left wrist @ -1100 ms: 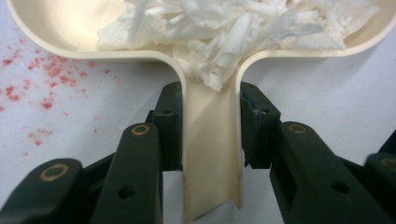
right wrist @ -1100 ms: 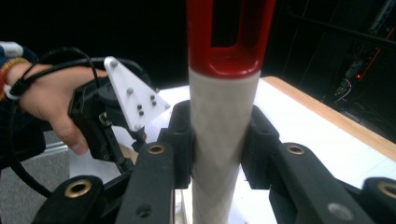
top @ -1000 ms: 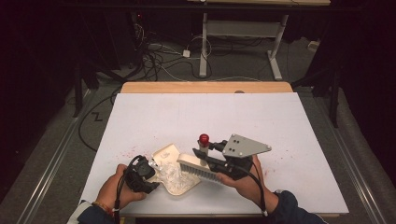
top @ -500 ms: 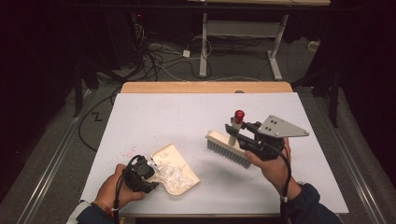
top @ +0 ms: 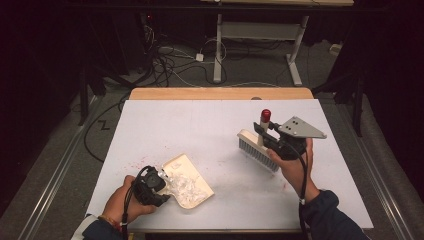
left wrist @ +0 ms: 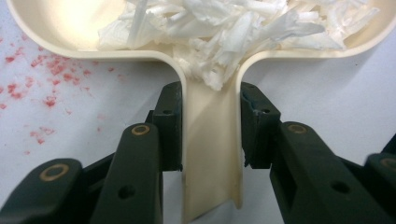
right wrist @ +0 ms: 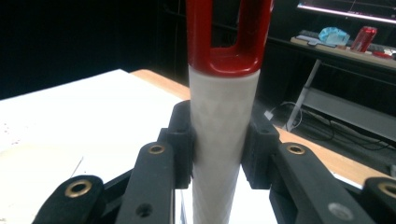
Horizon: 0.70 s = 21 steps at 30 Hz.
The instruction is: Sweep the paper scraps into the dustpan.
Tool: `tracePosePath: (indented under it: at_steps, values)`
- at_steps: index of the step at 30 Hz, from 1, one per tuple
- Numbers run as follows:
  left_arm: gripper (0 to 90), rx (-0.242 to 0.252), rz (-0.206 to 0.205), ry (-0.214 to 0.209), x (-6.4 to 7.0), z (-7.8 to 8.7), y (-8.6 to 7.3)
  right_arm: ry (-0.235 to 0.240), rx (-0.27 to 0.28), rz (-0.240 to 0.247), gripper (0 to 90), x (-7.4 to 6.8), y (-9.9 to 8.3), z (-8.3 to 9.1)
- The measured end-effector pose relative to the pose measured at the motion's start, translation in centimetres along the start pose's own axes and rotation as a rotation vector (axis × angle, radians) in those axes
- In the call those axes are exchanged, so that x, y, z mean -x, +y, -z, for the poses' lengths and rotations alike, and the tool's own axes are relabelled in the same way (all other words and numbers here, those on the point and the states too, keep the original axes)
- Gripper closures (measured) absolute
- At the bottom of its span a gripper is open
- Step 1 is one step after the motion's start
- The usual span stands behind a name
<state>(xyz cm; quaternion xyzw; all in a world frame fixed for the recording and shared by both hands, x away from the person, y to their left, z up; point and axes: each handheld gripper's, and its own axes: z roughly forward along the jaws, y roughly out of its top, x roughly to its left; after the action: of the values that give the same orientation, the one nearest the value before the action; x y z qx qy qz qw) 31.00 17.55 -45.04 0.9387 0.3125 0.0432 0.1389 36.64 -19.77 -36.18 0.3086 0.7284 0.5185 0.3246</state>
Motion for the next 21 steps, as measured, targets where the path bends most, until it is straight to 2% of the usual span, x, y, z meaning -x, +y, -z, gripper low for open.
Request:
tracePosePath:
  at_steps: [2,5,7,8,10,11,15,17,21]
  values:
    - [63.2,0.001,0.001,0.000,0.0,0.0,0.0,0.010,-0.011,0.010,69.6,-0.7,-0.3,-0.6]
    - [63.2,0.001,0.000,0.001,0.0,0.0,0.0,0.072,-0.020,0.010,69.6,-2.3,-0.6,-1.4]
    - [63.2,0.000,0.000,0.000,0.0,0.0,0.0,0.104,-0.029,0.054,69.5,-3.9,-0.4,-1.6]
    - [63.2,0.000,0.000,0.001,0.0,0.0,0.0,0.112,-0.023,0.057,69.6,-4.7,-0.3,-1.6]
    - [63.2,-0.002,-0.001,0.000,0.0,0.0,0.0,0.162,-0.016,0.038,69.5,-5.9,-0.2,-1.8]
    - [63.2,-0.003,-0.001,-0.001,0.0,0.0,0.0,0.168,-0.010,0.032,69.5,-6.6,-0.1,-1.9]
    - [63.2,-0.004,-0.001,0.002,0.0,0.0,0.0,0.234,0.005,0.049,69.4,-10.2,0.3,-2.2]
    - [63.2,-0.001,-0.001,0.001,0.0,0.0,0.0,0.273,0.012,0.073,69.1,-11.9,0.4,-2.2]
    - [63.2,0.005,0.000,0.000,0.0,0.0,-0.1,0.346,0.023,0.086,69.5,-14.0,0.8,-2.0]
